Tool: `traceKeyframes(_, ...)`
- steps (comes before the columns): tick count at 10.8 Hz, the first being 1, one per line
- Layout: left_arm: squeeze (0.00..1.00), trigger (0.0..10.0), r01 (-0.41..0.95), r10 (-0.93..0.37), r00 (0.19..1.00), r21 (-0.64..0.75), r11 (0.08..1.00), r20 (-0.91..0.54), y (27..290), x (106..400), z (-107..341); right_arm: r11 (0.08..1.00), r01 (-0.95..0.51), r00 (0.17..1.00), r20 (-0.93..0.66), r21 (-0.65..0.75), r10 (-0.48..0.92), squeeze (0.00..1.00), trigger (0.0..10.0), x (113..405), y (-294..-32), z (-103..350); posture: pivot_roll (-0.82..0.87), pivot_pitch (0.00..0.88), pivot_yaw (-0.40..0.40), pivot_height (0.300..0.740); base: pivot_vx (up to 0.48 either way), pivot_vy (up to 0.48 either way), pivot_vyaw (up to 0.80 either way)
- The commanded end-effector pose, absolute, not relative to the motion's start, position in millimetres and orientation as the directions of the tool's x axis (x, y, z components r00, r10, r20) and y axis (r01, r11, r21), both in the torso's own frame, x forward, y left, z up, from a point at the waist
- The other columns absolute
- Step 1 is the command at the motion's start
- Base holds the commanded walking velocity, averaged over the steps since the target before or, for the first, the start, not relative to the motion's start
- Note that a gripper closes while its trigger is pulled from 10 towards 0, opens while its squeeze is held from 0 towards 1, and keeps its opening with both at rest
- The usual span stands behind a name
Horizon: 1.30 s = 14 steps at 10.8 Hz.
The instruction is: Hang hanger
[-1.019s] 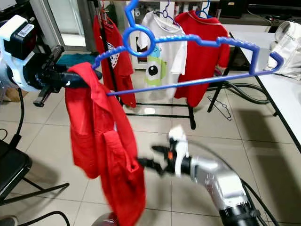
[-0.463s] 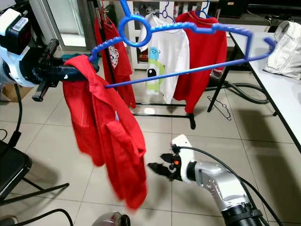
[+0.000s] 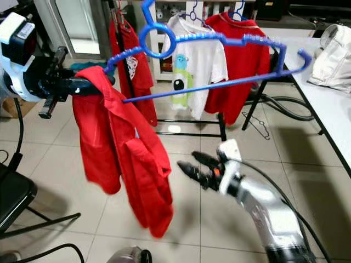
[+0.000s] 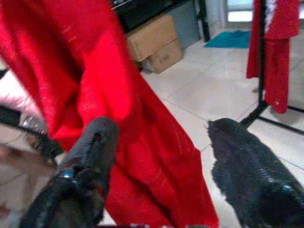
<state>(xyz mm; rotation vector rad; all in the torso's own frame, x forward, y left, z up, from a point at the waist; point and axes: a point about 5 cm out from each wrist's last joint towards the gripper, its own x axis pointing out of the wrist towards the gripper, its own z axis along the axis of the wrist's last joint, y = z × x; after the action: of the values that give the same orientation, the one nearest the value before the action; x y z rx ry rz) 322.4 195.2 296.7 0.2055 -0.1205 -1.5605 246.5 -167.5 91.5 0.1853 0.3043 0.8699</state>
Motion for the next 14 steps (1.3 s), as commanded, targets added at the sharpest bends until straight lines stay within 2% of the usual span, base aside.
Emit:
traceKeyframes(1,0.00,0.0,0.970,-0.999,0.025,0.244,0.013,-0.044,199.0,321.5,303.4,0.604,-0.765,0.586,-0.148,0.223,0.797,1.00,10.0,243.4,-168.5,101.3,0.07,0.000,0.084,0.740,0.000,0.000,0.00)
traceKeyframes(3,0.00,0.0,0.970,-0.998,0.032,0.243,0.018,-0.052,199.4,321.8,299.3,0.589,-0.789,0.590,-0.051,0.173,0.806,1.00,10.0,241.1,-171.6,120.6,0.07,0.000,0.082,0.740,0.000,0.000,0.00)
traceKeyframes(5,0.00,0.0,0.970,-0.999,0.025,0.243,0.015,-0.038,196.5,321.3,299.0,0.532,-0.838,0.535,-0.006,0.120,0.845,1.00,10.0,239.2,-153.5,134.5,0.07,0.000,0.081,0.740,0.000,0.000,0.00)
traceKeyframes(6,0.00,0.0,0.969,-0.999,0.018,0.246,0.010,-0.031,193.8,321.5,299.4,0.492,-0.865,0.495,0.005,0.102,0.869,0.96,10.0,239.1,-138.5,136.7,0.07,0.000,0.081,0.740,0.000,0.000,0.00)
traceKeyframes(7,0.00,0.0,0.968,-0.999,0.017,0.249,0.009,-0.028,193.0,322.1,299.9,0.459,-0.882,0.463,0.008,0.110,0.886,0.00,10.0,238.6,-131.1,137.3,0.07,0.000,0.082,0.740,0.000,0.000,0.00)
traceKeyframes(10,0.00,0.0,0.965,-1.000,0.016,0.264,0.013,-0.008,189.1,325.0,305.0,0.428,-0.898,0.428,-0.016,0.100,0.903,0.00,10.0,245.3,-112.6,134.0,0.08,0.000,0.079,0.740,0.000,0.000,0.00)
traceKeyframes(11,0.00,0.0,0.963,-1.000,0.019,0.270,0.022,0.012,187.6,326.7,307.7,0.406,-0.911,0.403,-0.061,0.073,0.913,0.00,7.6,247.2,-104.6,128.6,0.07,0.000,0.080,0.740,0.000,0.000,0.00)
traceKeyframes(12,0.00,0.0,0.962,-1.000,0.017,0.273,0.023,0.022,186.3,327.5,309.9,0.390,-0.919,0.384,-0.096,0.060,0.918,0.00,4.2,247.7,-100.4,123.3,0.08,0.000,0.079,0.740,0.000,0.000,0.00)
traceKeyframes(13,0.00,0.0,0.961,-0.999,0.016,0.277,0.023,0.029,186.2,328.1,312.3,0.379,-0.924,0.370,-0.135,0.054,0.919,0.00,0.0,248.3,-98.1,117.1,0.08,0.000,0.078,0.740,0.000,0.000,0.00)
traceKeyframes(14,0.00,0.0,0.960,-0.999,0.016,0.278,0.024,0.031,186.4,328.2,313.2,0.377,-0.925,0.366,-0.142,0.056,0.920,0.00,0.0,248.4,-97.7,115.6,0.08,0.000,0.078,0.740,0.000,0.000,0.00)
